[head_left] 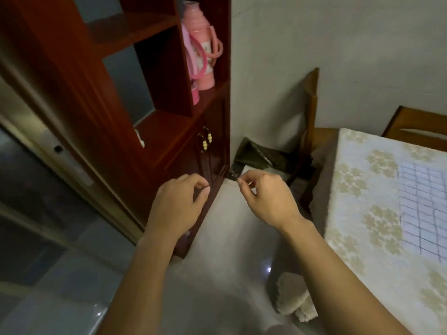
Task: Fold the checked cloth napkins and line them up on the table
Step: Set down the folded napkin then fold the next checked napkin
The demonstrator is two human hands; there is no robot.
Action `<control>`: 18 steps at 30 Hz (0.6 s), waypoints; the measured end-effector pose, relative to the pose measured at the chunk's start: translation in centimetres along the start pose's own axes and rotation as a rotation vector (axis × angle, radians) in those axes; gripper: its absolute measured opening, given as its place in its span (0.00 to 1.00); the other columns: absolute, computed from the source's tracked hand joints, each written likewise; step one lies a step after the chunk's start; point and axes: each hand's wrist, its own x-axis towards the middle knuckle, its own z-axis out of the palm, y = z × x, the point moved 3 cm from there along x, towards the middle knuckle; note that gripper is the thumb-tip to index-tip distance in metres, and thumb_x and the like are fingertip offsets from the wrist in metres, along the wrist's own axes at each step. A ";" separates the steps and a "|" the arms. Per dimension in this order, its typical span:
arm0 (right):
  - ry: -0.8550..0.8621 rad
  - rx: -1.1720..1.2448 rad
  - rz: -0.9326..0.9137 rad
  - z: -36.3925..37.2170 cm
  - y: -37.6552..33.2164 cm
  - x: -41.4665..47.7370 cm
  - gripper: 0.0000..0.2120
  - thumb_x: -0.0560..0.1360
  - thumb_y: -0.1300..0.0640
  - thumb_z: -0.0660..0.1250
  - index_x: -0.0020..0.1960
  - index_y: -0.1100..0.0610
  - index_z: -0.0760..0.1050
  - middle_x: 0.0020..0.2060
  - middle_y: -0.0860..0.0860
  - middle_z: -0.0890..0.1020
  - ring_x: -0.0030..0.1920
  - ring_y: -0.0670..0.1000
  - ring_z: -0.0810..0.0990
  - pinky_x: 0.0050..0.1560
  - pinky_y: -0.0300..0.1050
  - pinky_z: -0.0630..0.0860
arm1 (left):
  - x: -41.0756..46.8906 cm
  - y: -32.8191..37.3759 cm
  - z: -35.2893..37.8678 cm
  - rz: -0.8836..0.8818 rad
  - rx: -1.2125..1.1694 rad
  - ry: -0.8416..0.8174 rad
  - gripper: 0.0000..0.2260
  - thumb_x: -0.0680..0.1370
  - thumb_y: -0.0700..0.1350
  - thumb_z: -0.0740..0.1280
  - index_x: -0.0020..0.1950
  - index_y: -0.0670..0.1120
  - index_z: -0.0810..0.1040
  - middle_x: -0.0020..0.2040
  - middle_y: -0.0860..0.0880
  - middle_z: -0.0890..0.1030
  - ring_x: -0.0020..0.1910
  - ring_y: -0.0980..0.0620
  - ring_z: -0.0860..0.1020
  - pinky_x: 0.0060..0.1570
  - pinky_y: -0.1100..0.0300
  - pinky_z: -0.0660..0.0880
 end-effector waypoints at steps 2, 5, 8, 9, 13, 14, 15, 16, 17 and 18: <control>0.011 -0.019 0.058 0.0 1.1 0.9 0.13 0.83 0.46 0.60 0.55 0.51 0.82 0.48 0.47 0.84 0.42 0.46 0.81 0.43 0.48 0.82 | 2.6 0.2 1.0 0.051 -0.027 -0.039 0.08 0.83 0.52 0.64 0.59 0.54 0.79 0.53 0.57 0.80 0.53 0.54 0.77 0.55 0.56 0.73; 0.049 -0.045 0.157 -0.7 3.6 2.3 0.12 0.83 0.48 0.62 0.54 0.52 0.82 0.48 0.48 0.84 0.42 0.47 0.81 0.43 0.47 0.82 | 6.3 0.8 2.9 0.131 -0.049 -0.111 0.08 0.82 0.53 0.64 0.59 0.55 0.79 0.54 0.57 0.80 0.53 0.54 0.77 0.52 0.57 0.74; 0.100 -0.036 0.216 -1.3 6.1 4.8 0.12 0.83 0.49 0.63 0.55 0.53 0.82 0.48 0.47 0.84 0.40 0.43 0.78 0.39 0.33 0.73 | 10.7 1.5 4.5 0.199 -0.054 -0.140 0.09 0.82 0.53 0.64 0.59 0.55 0.80 0.55 0.57 0.80 0.54 0.53 0.78 0.52 0.55 0.76; 0.120 -0.028 0.232 -1.4 6.8 5.8 0.12 0.83 0.49 0.63 0.55 0.53 0.82 0.47 0.47 0.84 0.39 0.42 0.77 0.38 0.30 0.69 | 12.3 1.8 4.9 0.214 -0.053 -0.142 0.08 0.82 0.53 0.64 0.60 0.55 0.79 0.55 0.57 0.80 0.54 0.54 0.77 0.52 0.57 0.76; 0.147 0.010 0.273 -0.8 9.4 11.2 0.13 0.83 0.47 0.63 0.56 0.53 0.82 0.46 0.48 0.84 0.38 0.43 0.78 0.37 0.32 0.70 | 18.1 2.7 6.2 0.247 -0.035 -0.155 0.09 0.82 0.52 0.65 0.60 0.54 0.80 0.55 0.57 0.81 0.55 0.54 0.78 0.53 0.57 0.76; 0.145 0.023 0.274 -0.8 10.0 12.7 0.13 0.83 0.47 0.63 0.56 0.53 0.82 0.46 0.48 0.85 0.38 0.43 0.79 0.38 0.32 0.72 | 19.6 2.9 6.4 0.254 -0.026 -0.165 0.08 0.82 0.52 0.65 0.60 0.54 0.80 0.55 0.57 0.81 0.55 0.54 0.78 0.54 0.55 0.77; 0.145 0.033 0.272 -0.9 10.7 14.1 0.13 0.83 0.48 0.63 0.57 0.53 0.82 0.47 0.48 0.85 0.39 0.43 0.79 0.39 0.33 0.73 | 21.1 3.2 6.5 0.259 -0.014 -0.175 0.08 0.82 0.52 0.65 0.59 0.54 0.80 0.54 0.57 0.81 0.54 0.54 0.78 0.54 0.54 0.77; 0.147 0.039 0.265 -1.2 11.3 15.7 0.13 0.83 0.48 0.63 0.57 0.53 0.82 0.47 0.48 0.85 0.40 0.43 0.79 0.40 0.33 0.74 | 22.7 3.4 6.6 0.261 0.002 -0.176 0.08 0.82 0.52 0.65 0.59 0.54 0.80 0.54 0.57 0.81 0.53 0.55 0.78 0.53 0.55 0.76; 0.150 0.040 0.257 -1.6 12.0 17.3 0.13 0.83 0.48 0.62 0.57 0.53 0.82 0.48 0.48 0.85 0.40 0.42 0.79 0.41 0.34 0.75 | 24.4 3.8 6.6 0.260 0.016 -0.160 0.08 0.82 0.52 0.64 0.58 0.54 0.80 0.53 0.57 0.80 0.52 0.55 0.77 0.52 0.57 0.75; 0.157 0.039 0.250 -2.2 12.7 18.9 0.12 0.83 0.48 0.62 0.57 0.53 0.81 0.48 0.48 0.84 0.41 0.43 0.79 0.41 0.35 0.76 | 26.2 4.3 6.7 0.259 0.026 -0.135 0.07 0.82 0.52 0.64 0.58 0.54 0.80 0.52 0.57 0.80 0.51 0.55 0.77 0.50 0.58 0.73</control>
